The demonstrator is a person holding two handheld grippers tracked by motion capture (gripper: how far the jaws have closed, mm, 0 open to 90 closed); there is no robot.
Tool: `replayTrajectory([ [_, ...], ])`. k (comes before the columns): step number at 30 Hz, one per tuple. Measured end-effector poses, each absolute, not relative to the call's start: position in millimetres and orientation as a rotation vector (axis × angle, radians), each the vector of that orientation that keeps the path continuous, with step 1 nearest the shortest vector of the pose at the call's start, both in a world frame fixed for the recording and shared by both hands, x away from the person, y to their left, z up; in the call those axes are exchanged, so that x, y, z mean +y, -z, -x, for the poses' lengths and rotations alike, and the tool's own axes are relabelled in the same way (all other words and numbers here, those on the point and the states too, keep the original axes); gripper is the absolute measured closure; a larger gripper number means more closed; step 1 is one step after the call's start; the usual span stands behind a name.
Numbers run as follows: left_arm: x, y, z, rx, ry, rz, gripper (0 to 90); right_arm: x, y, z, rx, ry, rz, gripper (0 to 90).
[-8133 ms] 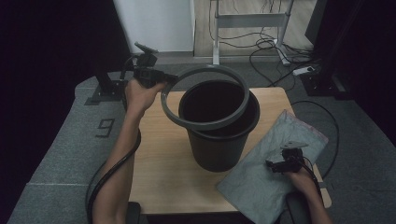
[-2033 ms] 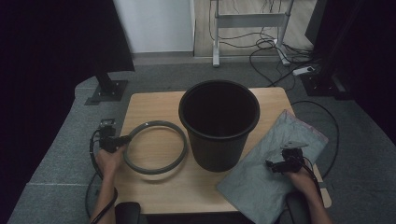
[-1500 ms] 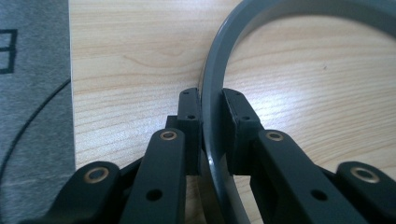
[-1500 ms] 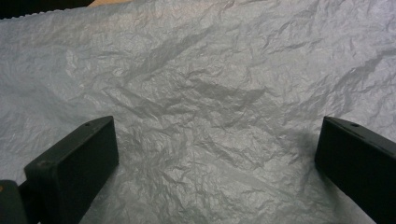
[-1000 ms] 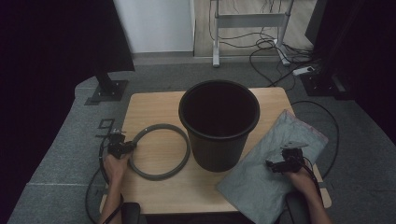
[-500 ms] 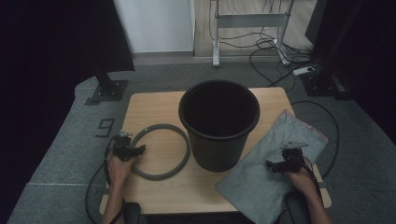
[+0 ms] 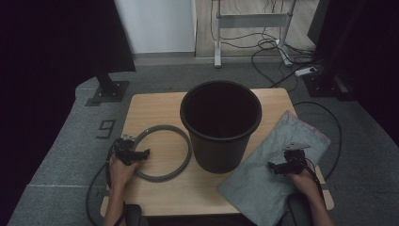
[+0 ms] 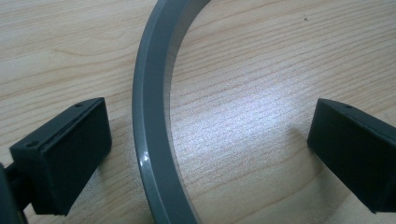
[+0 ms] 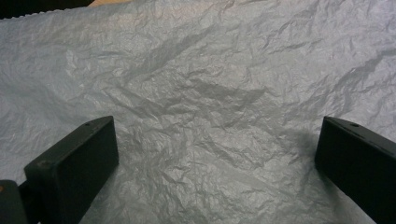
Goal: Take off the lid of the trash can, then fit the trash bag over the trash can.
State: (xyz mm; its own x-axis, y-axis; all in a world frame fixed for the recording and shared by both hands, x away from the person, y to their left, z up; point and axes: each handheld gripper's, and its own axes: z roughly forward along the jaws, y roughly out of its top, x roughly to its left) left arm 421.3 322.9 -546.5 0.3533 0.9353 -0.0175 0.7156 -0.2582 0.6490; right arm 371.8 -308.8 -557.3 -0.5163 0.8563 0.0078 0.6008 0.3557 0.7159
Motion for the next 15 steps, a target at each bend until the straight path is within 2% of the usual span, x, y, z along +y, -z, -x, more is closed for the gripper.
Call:
replayTrajectory([
  [15, 322.7, 546.4, -419.6, 1.437, -0.508, -2.053, 0.0, -308.9, 557.1, -372.1, 2.258, -0.957, -1.278, 0.0],
])
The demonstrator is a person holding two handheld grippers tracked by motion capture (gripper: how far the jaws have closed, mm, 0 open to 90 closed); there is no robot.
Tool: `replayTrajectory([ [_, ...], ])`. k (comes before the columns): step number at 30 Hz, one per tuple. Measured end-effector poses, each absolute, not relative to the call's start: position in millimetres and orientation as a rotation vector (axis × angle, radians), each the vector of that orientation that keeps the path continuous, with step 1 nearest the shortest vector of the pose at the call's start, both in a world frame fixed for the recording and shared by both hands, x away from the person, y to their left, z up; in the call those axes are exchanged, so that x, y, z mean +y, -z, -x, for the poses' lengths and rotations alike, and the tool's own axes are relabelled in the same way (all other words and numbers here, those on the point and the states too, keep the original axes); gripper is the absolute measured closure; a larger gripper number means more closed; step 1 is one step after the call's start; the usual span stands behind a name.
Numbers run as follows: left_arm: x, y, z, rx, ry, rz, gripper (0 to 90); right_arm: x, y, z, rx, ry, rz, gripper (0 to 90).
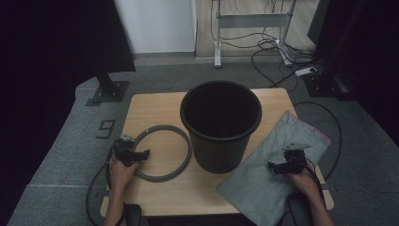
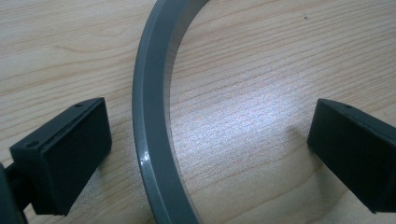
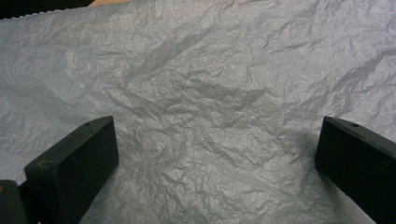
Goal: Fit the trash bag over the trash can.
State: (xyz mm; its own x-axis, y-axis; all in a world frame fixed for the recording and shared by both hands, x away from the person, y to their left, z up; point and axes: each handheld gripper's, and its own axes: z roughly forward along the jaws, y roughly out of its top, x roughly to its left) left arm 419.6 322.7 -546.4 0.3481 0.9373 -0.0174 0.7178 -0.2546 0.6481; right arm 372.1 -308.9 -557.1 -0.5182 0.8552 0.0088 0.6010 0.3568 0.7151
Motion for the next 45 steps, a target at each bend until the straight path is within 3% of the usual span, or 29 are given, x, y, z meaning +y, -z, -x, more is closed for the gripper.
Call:
replayTrajectory([
  [8, 322.5, 546.5, -419.2, 1.439, -0.511, -2.051, 0.0, -323.8, 532.7, -356.4, 2.231, -0.932, -1.356, 0.0],
  [15, 322.3, 546.5, -418.7, 1.442, -0.513, -2.049, 0.0, -339.5, 549.3, -343.4, 2.257, -0.815, -1.422, 0.0],
  [31, 322.2, 546.5, -418.6, 1.444, -0.513, -2.048, 0.0, -370.0, 550.1, -391.7, 2.214, -0.814, -1.458, 0.0],
  [45, 321.9, 546.5, -417.9, 1.446, -0.514, -2.047, 0.0, -315.1, 524.4, -363.8, 2.380, -0.903, -1.278, 1.4],
])
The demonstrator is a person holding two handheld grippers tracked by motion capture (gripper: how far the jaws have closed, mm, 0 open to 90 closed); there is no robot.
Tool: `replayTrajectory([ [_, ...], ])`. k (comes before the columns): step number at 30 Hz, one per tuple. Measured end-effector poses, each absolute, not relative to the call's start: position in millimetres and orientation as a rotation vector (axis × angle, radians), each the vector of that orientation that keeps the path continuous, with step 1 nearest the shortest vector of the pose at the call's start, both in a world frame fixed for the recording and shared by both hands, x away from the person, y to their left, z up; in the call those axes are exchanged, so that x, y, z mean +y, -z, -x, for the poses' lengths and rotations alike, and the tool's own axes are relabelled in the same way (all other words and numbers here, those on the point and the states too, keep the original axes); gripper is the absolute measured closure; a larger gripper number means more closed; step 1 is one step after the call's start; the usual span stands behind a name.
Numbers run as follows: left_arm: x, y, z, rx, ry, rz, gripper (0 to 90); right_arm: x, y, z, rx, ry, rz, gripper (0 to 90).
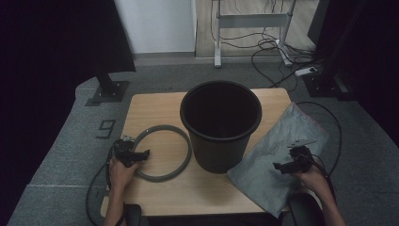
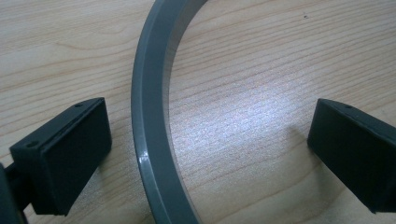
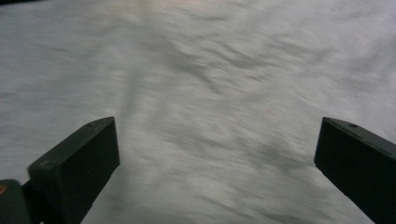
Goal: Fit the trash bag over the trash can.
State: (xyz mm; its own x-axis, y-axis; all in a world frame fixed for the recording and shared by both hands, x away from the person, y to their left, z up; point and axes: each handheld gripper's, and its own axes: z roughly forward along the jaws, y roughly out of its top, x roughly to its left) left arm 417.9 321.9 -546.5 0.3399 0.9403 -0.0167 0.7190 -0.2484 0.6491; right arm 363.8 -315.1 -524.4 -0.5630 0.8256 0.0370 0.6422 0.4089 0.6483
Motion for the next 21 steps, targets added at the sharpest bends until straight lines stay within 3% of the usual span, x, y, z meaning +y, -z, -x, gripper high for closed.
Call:
replayTrajectory([
  [6, 321.9, 546.5, -417.9, 1.446, -0.514, -2.047, 0.0, -281.2, 521.4, -356.6, 2.523, -0.922, -1.149, 3.1],
  [13, 321.9, 546.5, -417.9, 1.446, -0.514, -2.047, 0.0, -260.6, 528.7, -355.7, 2.647, -0.859, -1.082, 14.7],
  [21, 321.8, 546.5, -417.7, 1.447, -0.513, -2.046, 0.0, -264.2, 530.1, -347.1, 2.700, -0.813, -1.030, 29.5],
])
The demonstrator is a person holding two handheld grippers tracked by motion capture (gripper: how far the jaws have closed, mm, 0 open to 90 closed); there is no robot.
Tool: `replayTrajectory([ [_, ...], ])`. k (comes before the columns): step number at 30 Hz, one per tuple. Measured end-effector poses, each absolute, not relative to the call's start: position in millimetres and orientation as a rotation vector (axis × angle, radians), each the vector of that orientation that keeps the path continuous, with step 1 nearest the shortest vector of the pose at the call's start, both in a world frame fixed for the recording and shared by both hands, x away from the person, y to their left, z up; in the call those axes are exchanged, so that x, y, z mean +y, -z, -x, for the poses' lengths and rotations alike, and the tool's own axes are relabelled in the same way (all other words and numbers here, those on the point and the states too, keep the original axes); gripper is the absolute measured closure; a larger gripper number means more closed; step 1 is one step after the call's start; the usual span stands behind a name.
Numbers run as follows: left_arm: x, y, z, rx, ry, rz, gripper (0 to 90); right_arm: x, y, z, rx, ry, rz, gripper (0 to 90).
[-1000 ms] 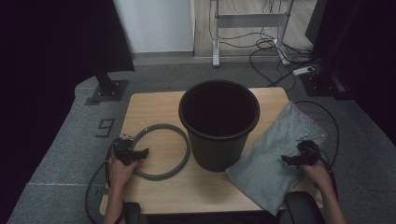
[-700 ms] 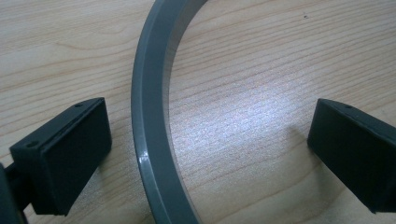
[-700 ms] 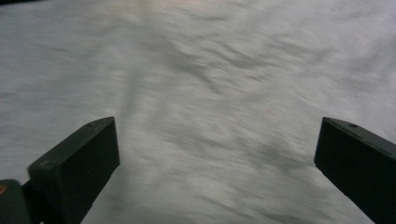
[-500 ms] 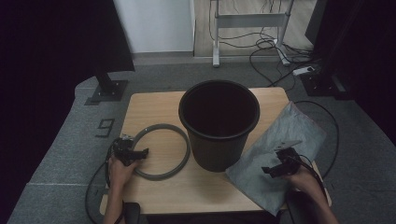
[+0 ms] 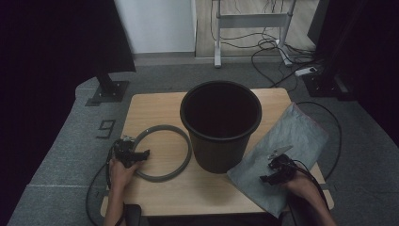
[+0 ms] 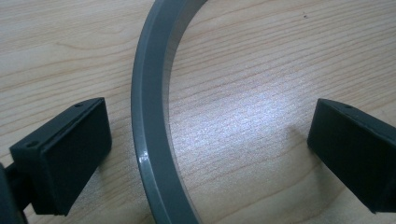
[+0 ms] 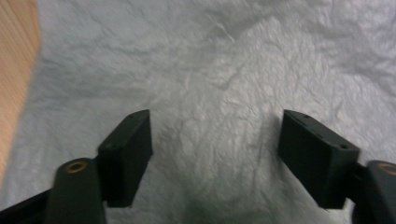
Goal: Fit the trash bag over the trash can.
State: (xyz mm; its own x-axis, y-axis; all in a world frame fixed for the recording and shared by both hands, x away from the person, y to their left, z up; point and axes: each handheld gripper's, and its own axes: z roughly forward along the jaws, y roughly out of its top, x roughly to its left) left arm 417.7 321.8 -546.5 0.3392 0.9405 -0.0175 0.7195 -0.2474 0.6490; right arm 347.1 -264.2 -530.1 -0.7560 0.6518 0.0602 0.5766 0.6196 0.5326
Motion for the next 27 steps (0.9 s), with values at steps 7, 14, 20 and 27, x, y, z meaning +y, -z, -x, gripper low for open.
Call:
replayTrajectory([
  [7, 321.7, 546.5, -417.5, 1.447, -0.513, -2.046, 0.0, -274.0, 530.9, -345.2, 2.629, -0.817, -1.015, 49.5],
  [14, 321.7, 546.5, -417.4, 1.446, -0.514, -2.048, 0.0, -275.1, 527.5, -343.2, 2.663, -0.793, -1.008, 83.9],
  [20, 321.7, 546.5, -417.4, 1.446, -0.513, -2.048, 0.0, -273.9, 525.9, -346.4, 2.683, -0.781, -1.055, 87.4],
  [27, 321.7, 546.5, -417.4, 1.446, -0.513, -2.048, 0.0, -275.5, 515.7, -352.3, 2.672, -0.851, -1.084, 87.3],
])
